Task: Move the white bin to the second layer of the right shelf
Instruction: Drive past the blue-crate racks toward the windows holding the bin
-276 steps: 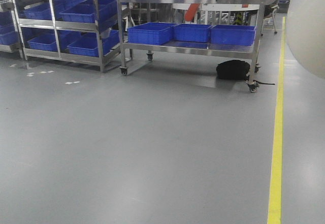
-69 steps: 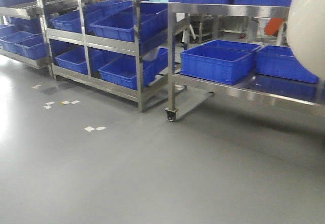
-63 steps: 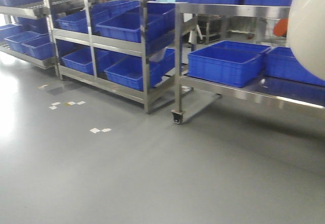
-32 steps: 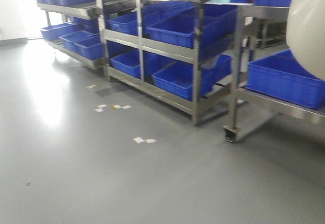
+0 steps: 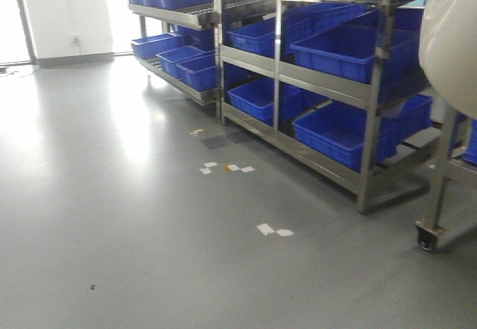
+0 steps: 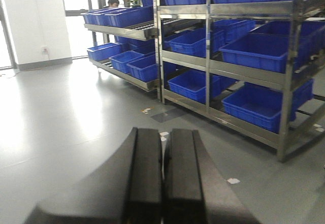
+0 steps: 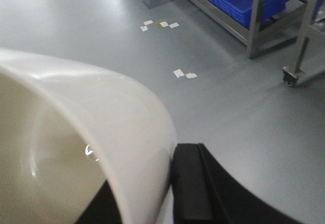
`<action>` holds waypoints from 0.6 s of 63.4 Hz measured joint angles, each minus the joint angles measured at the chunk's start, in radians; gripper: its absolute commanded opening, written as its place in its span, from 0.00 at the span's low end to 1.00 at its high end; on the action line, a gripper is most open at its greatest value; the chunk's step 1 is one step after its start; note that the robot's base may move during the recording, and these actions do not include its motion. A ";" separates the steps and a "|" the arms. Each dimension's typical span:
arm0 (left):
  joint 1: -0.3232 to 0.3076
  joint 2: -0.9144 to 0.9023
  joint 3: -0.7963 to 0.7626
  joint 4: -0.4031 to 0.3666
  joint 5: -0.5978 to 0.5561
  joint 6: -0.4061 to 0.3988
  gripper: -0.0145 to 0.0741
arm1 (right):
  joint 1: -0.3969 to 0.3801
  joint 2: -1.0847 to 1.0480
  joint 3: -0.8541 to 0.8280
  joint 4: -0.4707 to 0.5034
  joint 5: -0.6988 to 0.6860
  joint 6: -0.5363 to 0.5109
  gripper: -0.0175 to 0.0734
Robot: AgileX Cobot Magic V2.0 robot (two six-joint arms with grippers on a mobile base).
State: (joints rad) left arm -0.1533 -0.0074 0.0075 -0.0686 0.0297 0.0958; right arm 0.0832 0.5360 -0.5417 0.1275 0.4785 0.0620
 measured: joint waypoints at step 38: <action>0.000 0.000 0.000 0.000 0.000 0.000 0.26 | 0.000 0.000 0.000 0.000 0.000 0.000 0.25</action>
State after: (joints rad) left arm -0.1533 -0.0074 0.0075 -0.0686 0.0297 0.0958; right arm 0.0832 0.5360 -0.5417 0.1275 0.4785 0.0620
